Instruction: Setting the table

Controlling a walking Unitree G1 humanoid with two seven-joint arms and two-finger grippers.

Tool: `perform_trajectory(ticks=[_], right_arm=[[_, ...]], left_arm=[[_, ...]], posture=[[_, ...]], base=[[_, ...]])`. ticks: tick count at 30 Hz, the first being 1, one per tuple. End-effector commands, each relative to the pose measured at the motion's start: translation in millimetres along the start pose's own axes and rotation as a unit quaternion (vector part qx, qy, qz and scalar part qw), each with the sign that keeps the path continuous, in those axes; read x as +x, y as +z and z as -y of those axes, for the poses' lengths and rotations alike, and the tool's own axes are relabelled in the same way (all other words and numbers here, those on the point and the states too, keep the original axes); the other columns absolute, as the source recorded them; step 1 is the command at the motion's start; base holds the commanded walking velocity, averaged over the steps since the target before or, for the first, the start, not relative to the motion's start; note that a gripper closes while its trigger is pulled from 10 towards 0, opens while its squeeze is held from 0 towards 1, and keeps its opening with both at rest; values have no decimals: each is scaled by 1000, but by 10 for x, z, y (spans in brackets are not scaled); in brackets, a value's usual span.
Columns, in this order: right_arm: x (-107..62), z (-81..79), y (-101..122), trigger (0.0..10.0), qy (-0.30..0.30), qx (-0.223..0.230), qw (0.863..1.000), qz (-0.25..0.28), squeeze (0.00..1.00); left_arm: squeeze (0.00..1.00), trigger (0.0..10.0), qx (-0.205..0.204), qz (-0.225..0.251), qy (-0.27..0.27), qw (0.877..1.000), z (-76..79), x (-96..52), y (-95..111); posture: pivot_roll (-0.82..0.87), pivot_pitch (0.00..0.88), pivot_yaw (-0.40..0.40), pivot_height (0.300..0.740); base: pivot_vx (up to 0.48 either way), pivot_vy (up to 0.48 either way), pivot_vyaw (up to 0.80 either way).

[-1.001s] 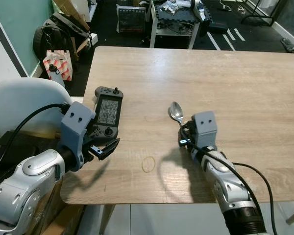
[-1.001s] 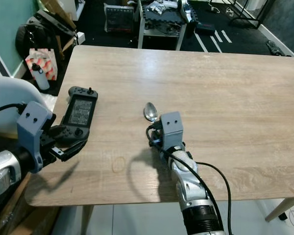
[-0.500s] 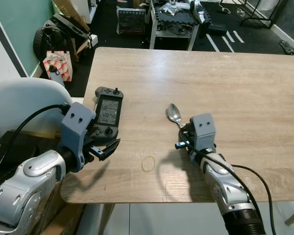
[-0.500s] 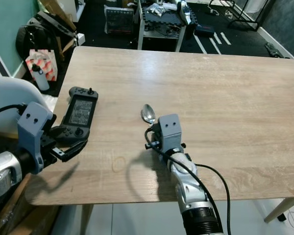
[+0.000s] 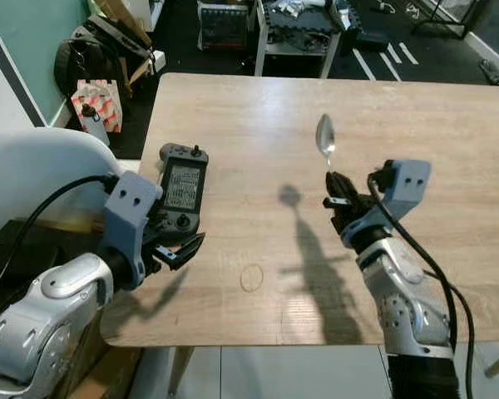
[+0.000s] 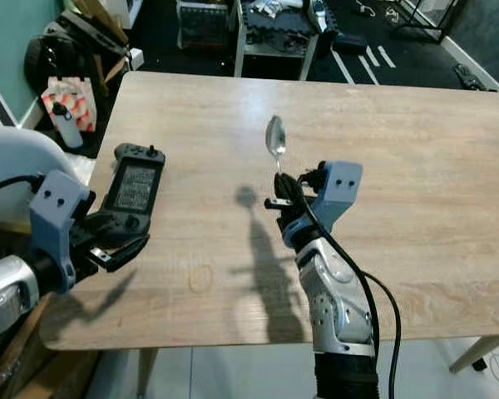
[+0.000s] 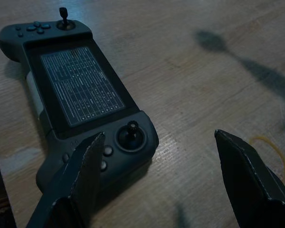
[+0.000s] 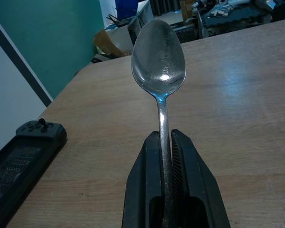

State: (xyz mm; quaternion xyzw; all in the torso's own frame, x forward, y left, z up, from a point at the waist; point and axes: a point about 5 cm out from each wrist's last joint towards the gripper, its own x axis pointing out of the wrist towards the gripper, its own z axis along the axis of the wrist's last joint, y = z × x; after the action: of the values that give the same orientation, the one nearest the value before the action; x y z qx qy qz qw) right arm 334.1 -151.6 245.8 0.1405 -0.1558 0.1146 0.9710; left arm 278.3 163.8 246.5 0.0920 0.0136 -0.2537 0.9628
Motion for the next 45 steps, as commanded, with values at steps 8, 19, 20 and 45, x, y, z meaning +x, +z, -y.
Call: perform_trajectory(ticks=[8,19,20,45], right_arm=[[-280,398,-308,10000,-139,-49,988,-42,0],[-327,615,-336,10000,-195,-60,978,-36,0],[-327,630,-340,10000,-200,-61,977,-36,0],[-342,703,-360,10000,-212,-84,973,-28,0]], left_arm=[[0,10000,48,4,79,996,-29,118,-56],[0,10000,38,42,120,991,-64,248,126],[0,10000,38,45,125,990,-86,258,144],[0,10000,34,56,145,987,-168,288,143]], posture=[[198,225,30,740],[198,179,38,740],[199,176,38,740],[193,176,38,740]], base=[[0,0,0],[0,0,0],[0,0,-400],[0,0,-758]])
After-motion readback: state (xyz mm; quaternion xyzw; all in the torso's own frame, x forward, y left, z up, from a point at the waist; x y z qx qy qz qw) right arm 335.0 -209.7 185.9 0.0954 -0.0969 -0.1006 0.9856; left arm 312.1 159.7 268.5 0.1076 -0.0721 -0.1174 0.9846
